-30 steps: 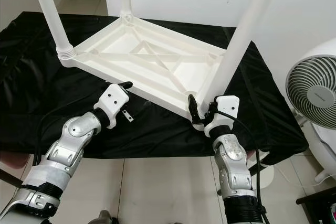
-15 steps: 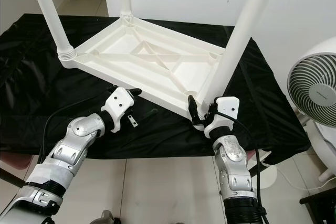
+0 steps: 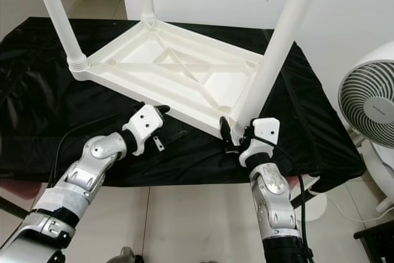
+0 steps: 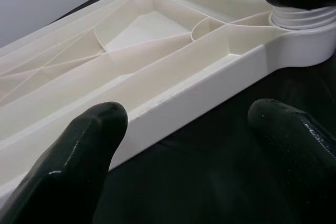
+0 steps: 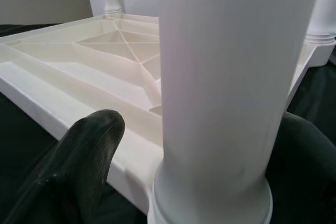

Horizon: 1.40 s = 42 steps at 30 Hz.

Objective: Building children table

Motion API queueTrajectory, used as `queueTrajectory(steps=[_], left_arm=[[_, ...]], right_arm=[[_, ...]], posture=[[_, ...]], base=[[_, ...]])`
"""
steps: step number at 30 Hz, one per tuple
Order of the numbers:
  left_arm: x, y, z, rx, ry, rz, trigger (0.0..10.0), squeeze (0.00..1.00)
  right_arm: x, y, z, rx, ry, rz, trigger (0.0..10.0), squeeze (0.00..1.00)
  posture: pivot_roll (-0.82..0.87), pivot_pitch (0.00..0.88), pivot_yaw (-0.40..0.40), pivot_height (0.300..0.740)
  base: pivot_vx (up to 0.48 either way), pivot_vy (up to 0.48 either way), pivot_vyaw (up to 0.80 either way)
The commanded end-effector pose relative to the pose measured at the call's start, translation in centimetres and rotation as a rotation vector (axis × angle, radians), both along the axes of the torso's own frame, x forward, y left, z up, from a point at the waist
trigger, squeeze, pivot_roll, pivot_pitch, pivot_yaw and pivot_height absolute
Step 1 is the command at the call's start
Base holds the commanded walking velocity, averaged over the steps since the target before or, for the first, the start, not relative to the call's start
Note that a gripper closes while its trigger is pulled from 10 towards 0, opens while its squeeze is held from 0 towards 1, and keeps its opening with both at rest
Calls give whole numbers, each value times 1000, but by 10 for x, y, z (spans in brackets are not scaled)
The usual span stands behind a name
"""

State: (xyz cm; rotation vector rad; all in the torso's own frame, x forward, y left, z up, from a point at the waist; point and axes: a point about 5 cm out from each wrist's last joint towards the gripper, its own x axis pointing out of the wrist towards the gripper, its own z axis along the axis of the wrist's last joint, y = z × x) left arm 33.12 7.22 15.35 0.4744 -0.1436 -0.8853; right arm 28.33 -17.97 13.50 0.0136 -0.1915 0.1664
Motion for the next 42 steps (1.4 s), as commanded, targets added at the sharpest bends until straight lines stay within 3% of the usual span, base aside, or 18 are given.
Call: queueTrajectory(steps=[1, 7, 22, 42], left_arm=[[2, -7, -2, 22, -14, -7, 10000, 0], [5, -11, -2, 22, -9, -14, 10000, 0], [16, -39, -5, 79, 11, -106, 10000, 0], [22, -46, -1, 135, -16, -155, 10000, 0]], right_arm=[[-5, -3, -2, 4, -7, -23, 10000, 0], [-7, -1, -1, 11, -12, -16, 10000, 0], [-6, 2, 5, -15, -32, 0, 10000, 0], [-12, 7, 3, 8, -21, -30, 10000, 0]], posture=[[95, 67, -3, 740], [75, 64, 2, 740], [41, 65, 8, 740], [35, 104, 4, 740]], base=[[0, 0, 0], [0, 0, 0], [0, 0, 0], [0, 0, 0]])
